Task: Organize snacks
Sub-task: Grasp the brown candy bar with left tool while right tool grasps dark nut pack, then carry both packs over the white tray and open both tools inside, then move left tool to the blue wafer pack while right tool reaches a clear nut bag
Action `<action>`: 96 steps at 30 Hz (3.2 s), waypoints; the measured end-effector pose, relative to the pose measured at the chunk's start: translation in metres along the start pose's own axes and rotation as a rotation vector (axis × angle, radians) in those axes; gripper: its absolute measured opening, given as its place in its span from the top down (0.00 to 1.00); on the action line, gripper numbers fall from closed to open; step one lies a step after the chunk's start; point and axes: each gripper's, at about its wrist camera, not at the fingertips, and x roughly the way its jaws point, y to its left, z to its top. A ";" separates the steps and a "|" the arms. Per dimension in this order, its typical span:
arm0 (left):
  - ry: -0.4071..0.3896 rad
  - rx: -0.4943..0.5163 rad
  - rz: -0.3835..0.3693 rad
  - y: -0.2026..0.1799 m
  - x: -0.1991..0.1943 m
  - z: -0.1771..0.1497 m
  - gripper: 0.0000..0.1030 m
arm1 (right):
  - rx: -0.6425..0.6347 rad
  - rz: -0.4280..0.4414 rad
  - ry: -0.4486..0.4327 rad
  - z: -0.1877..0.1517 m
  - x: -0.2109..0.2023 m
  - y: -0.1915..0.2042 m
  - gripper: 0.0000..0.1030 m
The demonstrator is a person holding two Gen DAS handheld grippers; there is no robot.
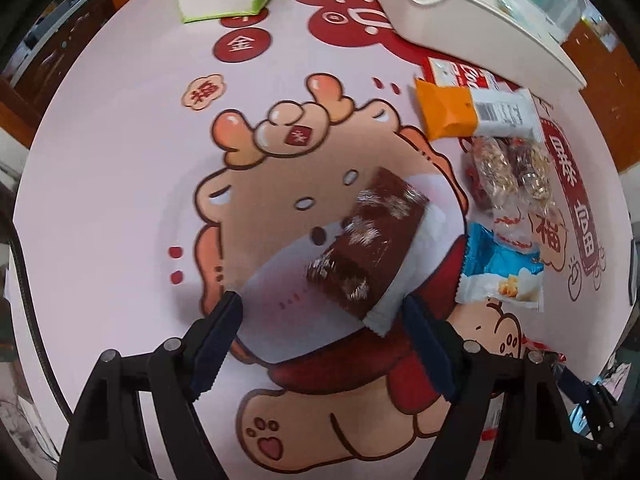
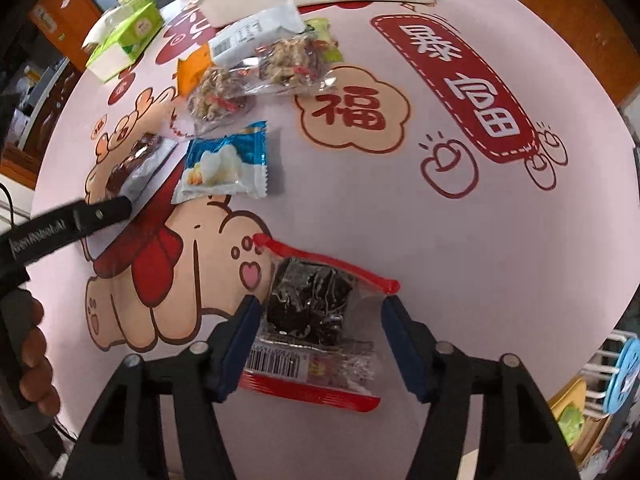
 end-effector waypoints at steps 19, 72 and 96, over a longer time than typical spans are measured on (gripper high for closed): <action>-0.007 0.317 0.053 -0.043 0.008 0.050 0.21 | -0.037 0.023 -0.029 -0.011 -0.004 0.000 0.56; -0.433 0.135 0.119 -0.193 -0.179 0.331 0.11 | -0.245 0.077 -0.468 0.427 -0.146 -0.077 0.36; -0.346 0.129 0.109 -0.153 -0.179 0.267 0.11 | -0.359 0.129 -0.462 0.345 -0.171 -0.077 0.35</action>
